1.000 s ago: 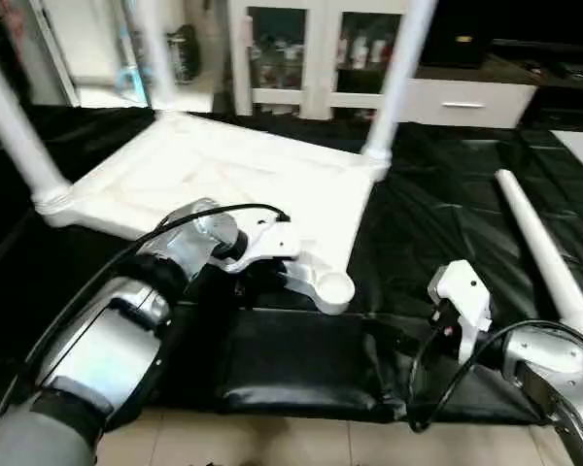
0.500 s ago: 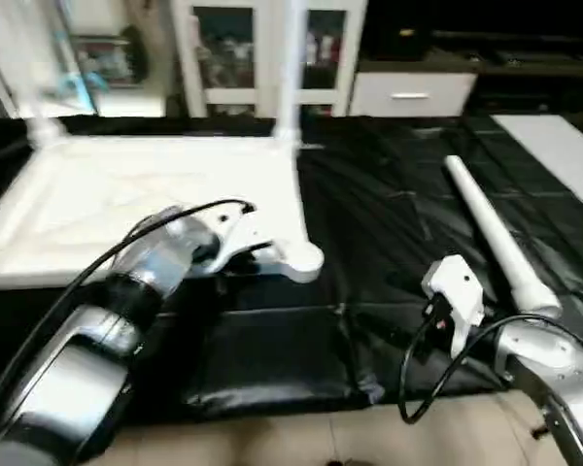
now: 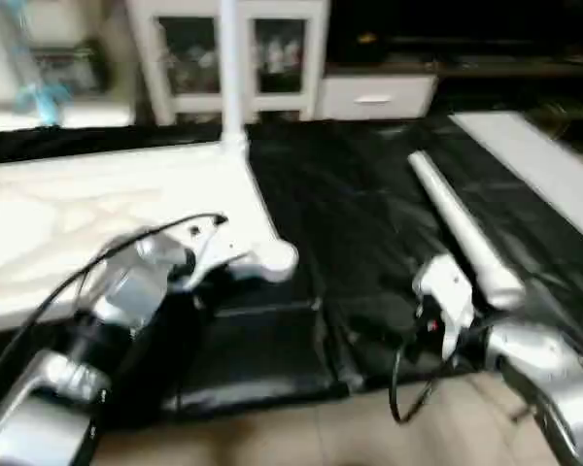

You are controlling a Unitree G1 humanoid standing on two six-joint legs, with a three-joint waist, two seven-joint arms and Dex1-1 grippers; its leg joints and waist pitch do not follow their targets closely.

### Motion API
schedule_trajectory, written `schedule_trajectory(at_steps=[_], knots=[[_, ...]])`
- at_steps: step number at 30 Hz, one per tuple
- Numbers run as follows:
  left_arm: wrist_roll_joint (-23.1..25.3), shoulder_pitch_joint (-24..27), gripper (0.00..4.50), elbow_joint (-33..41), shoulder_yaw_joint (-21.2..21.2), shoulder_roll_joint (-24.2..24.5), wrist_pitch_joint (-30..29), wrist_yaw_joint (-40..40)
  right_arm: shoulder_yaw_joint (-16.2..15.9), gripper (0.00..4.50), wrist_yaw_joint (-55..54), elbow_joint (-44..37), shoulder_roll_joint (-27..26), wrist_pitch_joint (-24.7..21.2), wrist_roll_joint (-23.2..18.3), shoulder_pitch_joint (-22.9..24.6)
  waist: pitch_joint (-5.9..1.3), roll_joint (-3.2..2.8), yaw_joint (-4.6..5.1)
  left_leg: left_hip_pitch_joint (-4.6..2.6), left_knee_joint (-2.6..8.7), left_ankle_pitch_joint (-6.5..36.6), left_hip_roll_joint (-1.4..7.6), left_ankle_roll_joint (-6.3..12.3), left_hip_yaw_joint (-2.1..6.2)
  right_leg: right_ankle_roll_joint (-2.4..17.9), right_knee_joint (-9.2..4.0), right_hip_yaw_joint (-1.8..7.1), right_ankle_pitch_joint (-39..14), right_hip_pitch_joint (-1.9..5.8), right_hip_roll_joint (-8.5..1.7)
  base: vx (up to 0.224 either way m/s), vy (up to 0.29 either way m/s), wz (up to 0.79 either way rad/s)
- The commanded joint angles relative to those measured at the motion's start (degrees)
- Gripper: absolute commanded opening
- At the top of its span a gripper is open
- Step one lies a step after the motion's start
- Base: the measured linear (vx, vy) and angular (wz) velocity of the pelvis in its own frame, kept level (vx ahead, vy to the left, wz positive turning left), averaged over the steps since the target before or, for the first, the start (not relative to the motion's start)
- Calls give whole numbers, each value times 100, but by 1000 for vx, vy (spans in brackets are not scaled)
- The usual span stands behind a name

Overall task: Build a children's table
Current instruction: Rotate table base

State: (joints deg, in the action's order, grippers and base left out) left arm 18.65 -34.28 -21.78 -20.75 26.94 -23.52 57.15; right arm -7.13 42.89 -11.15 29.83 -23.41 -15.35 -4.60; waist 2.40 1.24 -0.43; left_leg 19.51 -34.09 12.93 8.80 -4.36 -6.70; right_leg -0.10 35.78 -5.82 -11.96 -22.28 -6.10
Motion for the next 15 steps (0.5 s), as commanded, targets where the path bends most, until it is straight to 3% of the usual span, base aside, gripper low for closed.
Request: schedule_trajectory(at_steps=[1,2,3,5,6,7,9,12,15], knots=[[93,288,17,-183,-291,127,-359,74,69,404,19,12,18,33,-11,-53,-219,82,-130,196,464,627,346,275,68,405,-671,391,-2891,180,-365,87,-19,-7],[42,273,17,-165,-233,123,-386,79,83,404,27,17,27,31,-14,-66,-216,74,-127,157,464,728,367,313,43,576,-631,393,-2414,155,-322,51,-19,8],[31,271,65,-159,-219,122,-393,80,86,404,29,18,29,30,-15,-69,-225,39,-139,127,470,891,384,348,9,887,-573,407,-1885,178,-306,51,-19,8],[-50,264,74,-46,-87,105,-443,139,111,404,40,22,41,26,-22,-86,-237,37,-156,131,453,899,378,394,-51,1108,-552,420,-1584,216,-291,0,0,0],[-87,231,81,-11,-39,94,-494,161,116,404,40,21,44,25,-21,-85,-276,-6,-169,153,441,702,380,410,-66,1160,-510,411,-1311,260,-288,0,0,0],[-127,210,81,16,4,91,-483,173,119,404,41,26,45,29,-20,-87,-336,-25,-197,131,403,330,409,439,-74,1283,-445,408,-667,269,-284,0,0,0],[-205,177,113,120,-26,213,-227,377,116,404,40,41,53,45,-14,-89,-323,2,-197,135,387,33,411,572,-99,1499,-388,395,89,263,-247,31,4,0],[-337,232,139,323,-116,424,-21,750,115,404,49,39,62,51,-17,-91,-324,24,-217,126,384,-26,421,729,-116,1636,-375,391,288,293,-282,0,0,0],[-413,262,158,461,-156,539,79,923,133,404,69,48,77,25,-36,-134,-305,20,-201,111,401,202,437,667,-131,1614,-391,399,-21,290,-291,0,0,0]])
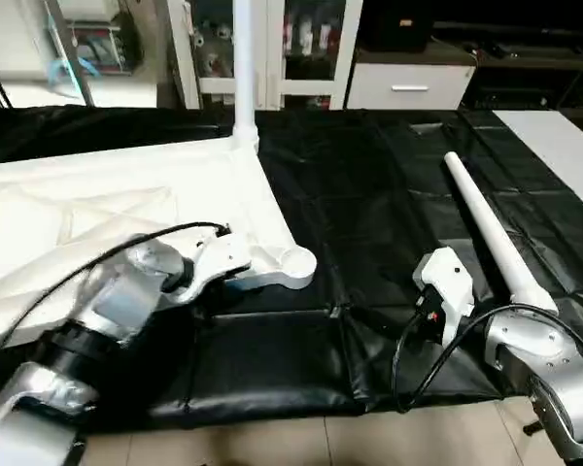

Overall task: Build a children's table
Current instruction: Rotate table base

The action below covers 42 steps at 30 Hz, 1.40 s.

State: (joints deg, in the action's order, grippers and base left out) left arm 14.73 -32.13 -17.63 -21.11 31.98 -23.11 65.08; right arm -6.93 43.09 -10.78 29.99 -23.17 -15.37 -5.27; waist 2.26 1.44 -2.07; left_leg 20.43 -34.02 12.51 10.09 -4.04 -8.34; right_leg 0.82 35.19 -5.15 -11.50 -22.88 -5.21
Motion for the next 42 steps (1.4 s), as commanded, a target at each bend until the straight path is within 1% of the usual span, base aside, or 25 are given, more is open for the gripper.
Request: schedule_trajectory(at_steps=[1,2,4,6,8,9,10,12,13,15,19,21,24,28,29,30,31,32,34,35,36,38,39,41,42], knots=[[-50,47,158,39,-85,15,199,84,115,404,53,16,64,-7,-38,-81,-288,2,-36,13,396,275,312,613,29,1514,-336,334,-106,347,-380,0,0,0],[-224,32,158,50,33,-95,376,82,119,404,62,25,72,-10,-41,-95,-277,5,-52,3,400,369,313,582,24,1494,-358,336,-249,338,-383,0,0,0],[-335,14,158,60,99,-168,425,100,123,404,68,20,81,-5,-43,-87,-280,1,-71,-9,402,397,320,492,13,1500,-347,341,-237,337,-382,0,0,0],[-395,-60,158,-47,52,-230,703,146,135,404,86,-17,107,22,-46,-21,-287,8,-96,-30,393,341,318,494,1,1523,-328,347,-63,331,-376,0,0,0],[-406,-109,158,-160,17,-264,846,122,139,404,88,-36,116,34,-47,5,-293,-2,-123,-22,387,279,314,515,0,1516,-314,349,66,344,-373,0,0,0],[-406,-131,158,-203,-4,-268,898,129,143,404,86,-50,117,36,-48,16,-297,14,-134,-20,382,244,307,527,-3,1500,-307,352,119,352,-372,0,0,0],[-409,-139,158,-212,-33,-251,908,186,148,404,84,-59,118,39,-50,25,-299,-5,-149,-20,380,216,304,529,-3,1493,-303,354,140,354,-377,0,0,0],[-411,-131,158,-200,-65,-205,924,273,155,404,79,-72,118,42,-51,35,-302,12,-150,-18,379,216,303,517,-5,1478,-303,355,127,364,-377,0,0,0],[-407,-102,158,-148,-87,-122,853,375,162,404,77,-72,118,40,-55,36,-302,-25,-156,-23,380,223,305,496,0,1475,-300,354,110,361,-378,0,0,0],[-366,-31,158,-66,-139,92,794,562,178,404,82,-48,117,36,-55,20,-304,-7,-151,-26,384,240,307,477,-1,1462,-302,354,92,364,-374,0,0,0],[-284,-94,158,-390,-4,127,1103,228,184,404,88,36,107,38,-45,-41,-293,-14,-129,-20,387,372,297,420,-10,1437,-318,352,-69,362,-365,0,0,0],[-486,-170,158,-410,198,111,1055,248,171,404,88,90,88,32,-41,-103,-286,-11,-139,-32,401,513,305,362,-12,1402,-336,353,-261,355,-368,0,0,0],[-658,-204,158,-255,284,208,835,472,153,404,87,142,67,24,-39,-176,-293,-4,-143,-34,402,434,307,316,-11,1463,-306,352,-134,351,-365,0,0,0],[-433,-230,158,-469,201,367,1077,310,142,404,88,101,45,76,-20,-106,-293,-1,-146,-29,394,447,296,333,-14,1379,-316,356,-194,358,-365,0,0,0],[-433,-230,158,-469,201,367,1077,310,142,404,88,101,45,76,-20,-106,-297,-4,-145,-31,391,422,294,339,-14,1376,-313,355,-164,357,-362,0,0,0],[-484,-230,158,-479,248,372,1076,298,146,404,85,84,39,82,-18,-91,-298,-46,-152,-37,391,400,296,325,-10,1383,-307,354,-137,354,-365,0,0,0],[-604,-214,158,-397,331,377,1026,349,160,404,69,69,26,90,-17,-75,-301,-35,-145,-39,389,387,298,324,-15,1397,-309,355,-87,350,-361,0,0,0],[-850,-164,158,-126,498,371,860,442,240,404,21,2,-25,51,-101,-38,-305,-57,-148,-41,386,370,298,304,-12,1442,-295,355,13,352,-361,0,0,0],[-1324,-60,158,473,798,393,440,660,429,404,-78,-134,-132,-62,-316,2,-309,-52,-150,-38,391,358,316,273,-16,1571,-273,361,182,362,-379,0,0,0],[-1324,-60,158,473,798,393,440,660,429,404,-78,-134,-132,-62,-316,2,-311,-46,-151,-44,393,353,319,260,-17,1595,-268,358,206,365,-377,0,0,0],[-1620,15,158,868,965,462,156,795,562,404,-157,-211,-195,-151,-444,-13,-302,-50,-141,-36,389,370,301,283,-20,1607,-273,349,192,360,-349,0,0,0],[-1930,87,158,1199,1146,538,-100,897,685,404,-250,-247,-290,-222,-567,-19,-294,-61,-146,-43,398,436,305,257,-26,1631,-271,357,101,356,-359,0,0,0],[-2046,115,158,1303,1233,542,-164,899,723,404,-287,-252,-321,-223,-592,-24,-283,-81,-143,-40,403,547,294,223,-28,1599,-284,352,-81,353,-343,0,0,0],[-2114,131,158,1359,1287,540,-192,893,742,404,-307,-254,-337,-216,-601,-27,-271,-67,-129,-34,412,637,288,186,-29,1496,-311,349,-345,354,-333,0,0,0],[-2490,116,158,1462,1787,272,-554,473,906,404,-554,-339,-441,-316,-646,-71,-260,-120,-134,-36,417,715,279,143,-28,1421,-335,349,-549,348,-329,0,0,0]])
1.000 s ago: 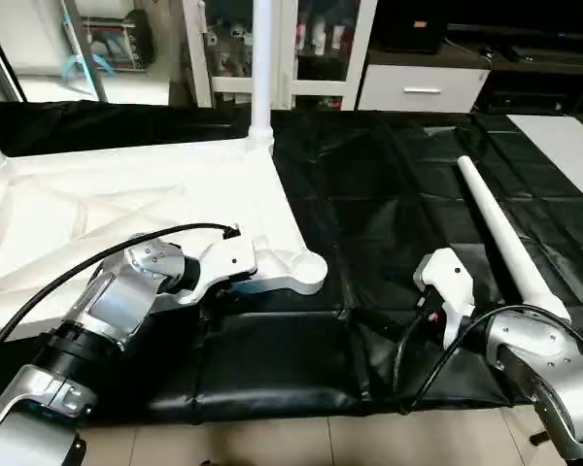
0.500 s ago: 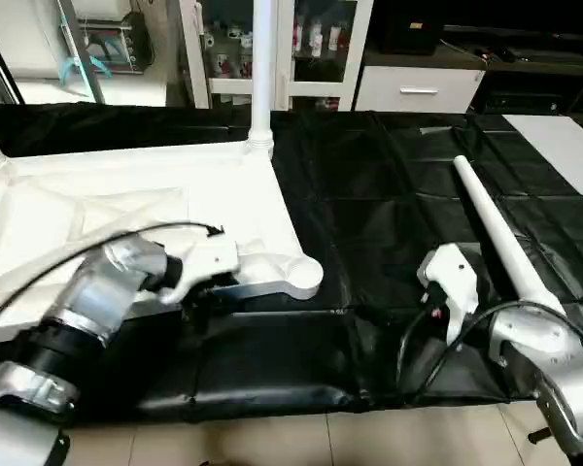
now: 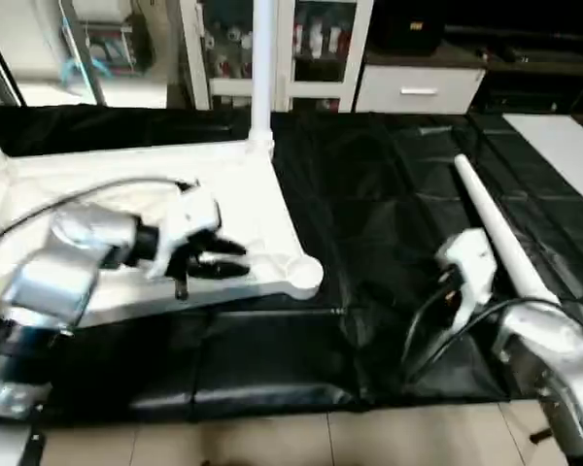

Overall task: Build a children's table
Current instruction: Rotate table base

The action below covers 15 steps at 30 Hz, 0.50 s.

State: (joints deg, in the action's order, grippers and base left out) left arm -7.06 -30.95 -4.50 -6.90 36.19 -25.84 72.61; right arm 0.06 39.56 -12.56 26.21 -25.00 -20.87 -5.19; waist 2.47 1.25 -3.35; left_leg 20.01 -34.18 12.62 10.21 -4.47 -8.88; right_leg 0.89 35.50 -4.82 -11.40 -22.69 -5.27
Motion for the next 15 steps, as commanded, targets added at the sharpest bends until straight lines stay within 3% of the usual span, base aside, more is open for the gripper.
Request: schedule_trajectory(at_steps=[1,3,4,5,6,7,8,9,11,13,14,15], knots=[[-377,-46,158,111,622,-375,-454,-691,267,404,-380,-193,-108,-191,-37,-107,-280,-104,9,5,428,728,270,132,12,1425,-358,323,-563,328,-329,0,0,0],[-159,-134,158,-109,1146,-1055,-534,-2104,378,404,-1057,-75,-254,-286,358,-240,-286,-37,15,15,403,675,271,89,11,1481,-375,323,-485,326,-314,0,0,0],[-159,-134,158,-109,1146,-1055,-534,-2104,378,404,-1057,-75,-254,-286,358,-240,-277,-43,8,26,396,690,253,70,16,1419,-397,318,-663,329,-314,0,0,0],[128,12,158,-70,1362,-1588,-311,-3171,481,404,-1897,200,-413,-451,875,-474,-288,-50,-15,23,392,692,245,68,22,1348,-402,318,-785,341,-328,0,0,0],[140,128,158,87,1433,-1818,-339,-3538,570,404,-2247,275,-502,-563,994,-566,-278,19,32,49,395,610,244,28,17,1239,-423,317,-894,340,-297,0,0,0],[154,166,158,136,1417,-1859,-329,-3589,586,404,-2308,283,-524,-564,1013,-587,-288,8,17,32,391,582,231,37,11,1165,-438,327,-1021,327,-312,0,0,0],[221,360,158,389,1329,-2070,-273,-3837,668,404,-2609,317,-633,-563,1098,-692,-291,83,24,39,389,558,230,64,-2,1091,-449,333,-1073,326,-299,0,0,0],[315,620,158,731,1246,-2517,-254,-4334,771,404,-2907,229,-860,-650,1037,-810,-308,70,10,76,391,399,237,110,13,1006,-412,342,-985,352,-313,0,0,0],[453,749,158,827,1200,-2857,-225,-4785,762,404,-2981,128,-1006,-707,959,-846,-330,80,27,67,365,186,247,236,3,1009,-375,349,-569,327,-280,0,0,0],[881,978,158,657,1086,-3254,111,-5621,576,404,-2828,206,-1098,-304,973,-761,-328,137,5,86,347,113,251,384,4,963,-378,347,-356,322,-276,0,0,0],[903,1050,158,553,1140,-3348,176,-5798,532,404,-2847,291,-1129,-181,1032,-741,-316,122,-5,90,350,161,256,413,10,948,-399,342,-364,310,-277,0,0,0],[883,1136,158,422,1244,-3470,213,-5991,482,404,-2894,402,-1168,-48,1120,-723,-312,153,6,102,353,228,247,415,4,904,-401,342,-422,324,-284,0,0,0]])
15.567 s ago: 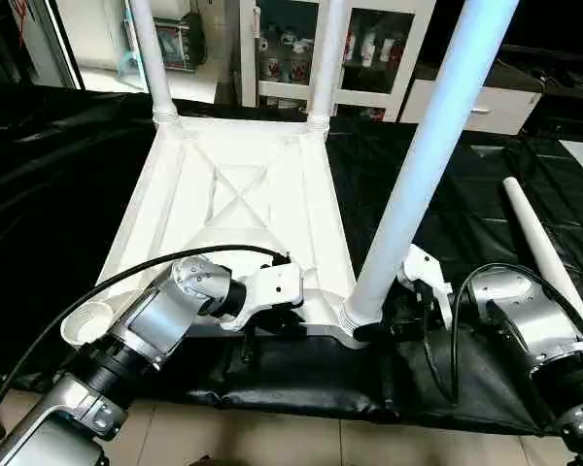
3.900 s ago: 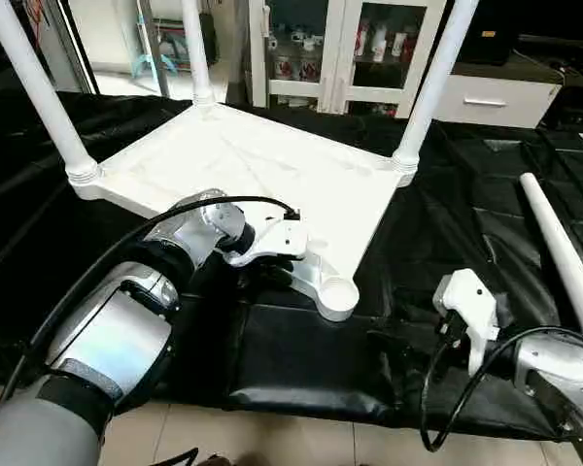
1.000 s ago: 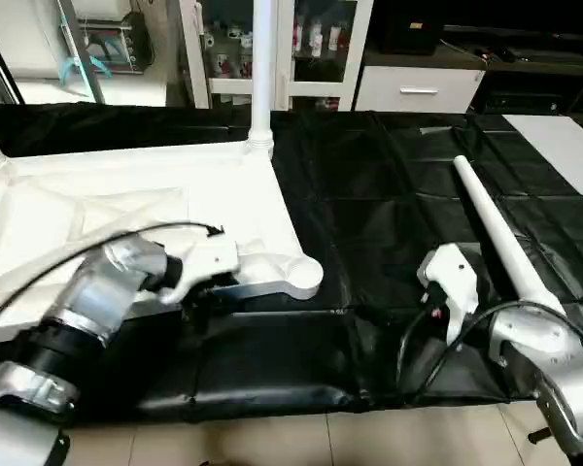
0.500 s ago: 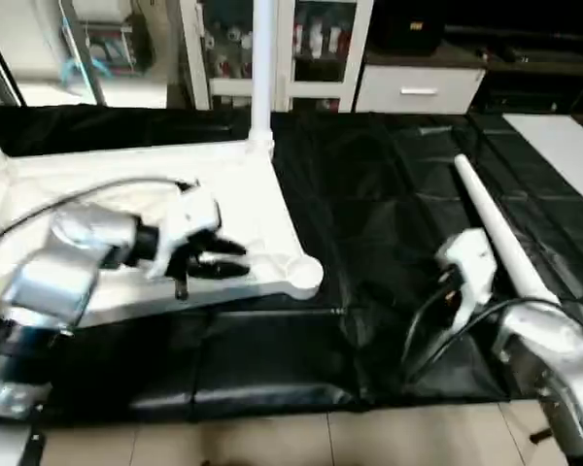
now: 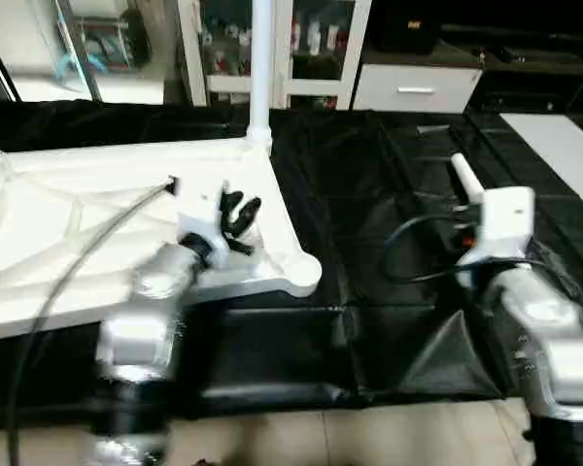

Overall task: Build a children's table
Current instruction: Rotate table base

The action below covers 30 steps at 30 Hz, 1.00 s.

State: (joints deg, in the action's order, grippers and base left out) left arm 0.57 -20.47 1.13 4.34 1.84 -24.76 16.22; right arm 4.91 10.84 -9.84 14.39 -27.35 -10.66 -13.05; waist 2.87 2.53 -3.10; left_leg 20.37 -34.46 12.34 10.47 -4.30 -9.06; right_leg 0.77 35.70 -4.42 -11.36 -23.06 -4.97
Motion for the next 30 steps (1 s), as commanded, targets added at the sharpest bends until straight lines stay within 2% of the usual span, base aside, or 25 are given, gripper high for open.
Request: schedule_trajectory(at_steps=[1,5,8,9,10,11,12,13,14,15,16,17,18,19,20,21,22,23,24,25,26,27,28,29,30], knots=[[139,167,158,-176,108,-43,142,-411,8,404,-88,193,-36,251,139,57,-343,66,-9,55,388,322,213,383,11,858,-450,302,-532,345,-293,0,0,0],[475,416,158,-81,-153,115,326,-569,139,404,-274,314,-240,427,114,54,-343,34,-1,19,413,405,248,282,44,745,-428,289,-639,304,-261,0,0,0],[513,409,158,-21,-123,57,224,-710,79,404,-296,302,-312,415,158,92,-337,-73,60,-117,492,570,411,65,140,946,-403,174,-201,239,-71,0,0,0],[527,400,158,-35,-131,35,235,-773,64,404,-300,304,-317,435,158,106,-338,-100,126,-168,572,578,604,234,236,1135,-343,99,-38,208,-15,0,0,0],[527,400,158,-35,-131,35,235,-773,64,404,-300,304,-317,435,158,106,-352,-172,154,-243,703,464,912,571,400,1328,-204,2,3,157,-31,-3,-55,3],[522,353,158,-89,-146,1,246,-830,34,404,-304,312,-344,454,143,116,-359,-183,179,-258,722,362,1021,801,443,1387,-133,-13,17,131,-60,2,-97,6],[509,323,158,-129,-173,-16,272,-861,-6,404,-297,327,-339,495,159,122,-363,-181,196,-275,710,303,1086,1245,406,1587,-81,-47,85,78,-121,2,-97,6],[505,299,158,-168,-212,-24,321,-886,-23,404,-300,344,-344,528,174,127,-366,-179,216,-239,682,348,1039,1581,327,1940,-70,-60,170,74,-172,2,-137,8],[509,291,158,-199,-242,-33,363,-911,-32,404,-303,359,-348,550,186,134,-355,-121,224,-202,653,475,968,1701,259,2165,-111,-59,187,81,-189,0,-142,7],[514,290,158,-216,-259,-40,377,-916,-38,404,-303,370,-347,566,197,138,-363,-18,227,-129,376,880,521,1732,-18,2711,-360,-57,102,115,-159,0,-142,7],[524,286,158,-254,-292,-45,399,-905,-53,404,-301,386,-333,584,227,141,-412,165,146,118,-559,1300,-326,1495,-284,2937,-803,102,-529,364,-194,0,-136,-1],[544,277,158,-277,-320,-38,410,-903,-56,404,-302,389,-323,568,254,132,-432,238,87,286,-846,1258,-380,1382,-222,2831,-845,151,-928,505,-323,-12,-123,-3],[554,251,158,-305,-365,-47,388,-891,-36,404,-303,382,-297,506,279,89,-365,147,12,385,-905,973,-294,1117,-114,2629,-875,217,-1212,479,-401,-12,-123,-3],[563,232,158,-299,-411,-55,373,-875,2,404,-296,367,-283,447,260,47,-354,78,75,345,-701,767,-217,1046,-30,1965,-916,7,-1529,451,-336,-28,-99,2],[563,228,158,-298,-417,-56,370,-875,8,404,-295,366,-281,439,255,41,-372,-68,95,280,-398,617,-77,1115,35,1473,-929,-122,-1582,438,-232,-23,-113,-3],[576,203,158,-260,-479,-64,351,-871,50,404,-280,402,-252,407,222,-24,-480,-301,235,-9,242,-378,1088,1594,782,413,-399,-499,-1278,288,57,-23,-113,-3],[587,194,158,-239,-504,-63,352,-876,57,404,-272,438,-237,417,216,-48,-575,-270,315,-450,381,-1757,1895,2299,1271,-92,712,-332,-1597,-364,-81,-15,-127,-9],[599,187,158,-221,-525,-56,350,-877,60,404,-267,497,-230,438,215,-78,-519,-224,284,-364,313,-2138,1685,2334,1142,-28,942,-194,-1527,-526,-90,-32,-138,-8],[623,192,158,-205,-538,-44,366,-899,53,404,-265,593,-232,477,223,-111,-500,-271,262,-333,220,-2757,1309,2695,1001,162,1042,19,-1163,-703,-98,-32,-138,-8],[623,192,158,-205,-538,-44,366,-899,53,404,-265,593,-232,477,223,-111,-485,-219,244,-252,194,-2813,976,3026,745,502,783,106,-708,-575,-36,-54,-181,-4],[627,195,158,-204,-545,-30,379,-927,36,404,-265,675,-231,510,240,-137,-526,-198,251,-261,173,-2759,822,3079,681,772,618,131,-432,-471,-14,-59,-265,-11],[614,203,158,-209,-513,-3,356,-974,-39,404,-242,782,-210,573,306,-210,-568,12,242,-134,7,-2266,458,3090,546,1708,261,197,443,-195,-97,-59,-265,-11],[614,203,158,-209,-512,-3,356,-974,-40,404,-241,783,-210,573,307,-211,-478,161,111,336,-593,-640,-353,2711,-93,3007,-343,218,651,73,-190,-90,-252,-4],[576,180,158,-229,-496,18,325,-976,-50,404,-245,728,-214,542,318,-228,-554,316,3,488,-1116,602,-483,2218,-144,3325,-499,419,393,315,-346,-103,-217,0],[569,155,158,-254,-498,27,330,-972,-41,404,-249,682,-217,510,310,-222,-503,288,-64,586,-1343,1149,-376,1339,-76,3377,-519,412,60,394,-491,-103,-217,0]])
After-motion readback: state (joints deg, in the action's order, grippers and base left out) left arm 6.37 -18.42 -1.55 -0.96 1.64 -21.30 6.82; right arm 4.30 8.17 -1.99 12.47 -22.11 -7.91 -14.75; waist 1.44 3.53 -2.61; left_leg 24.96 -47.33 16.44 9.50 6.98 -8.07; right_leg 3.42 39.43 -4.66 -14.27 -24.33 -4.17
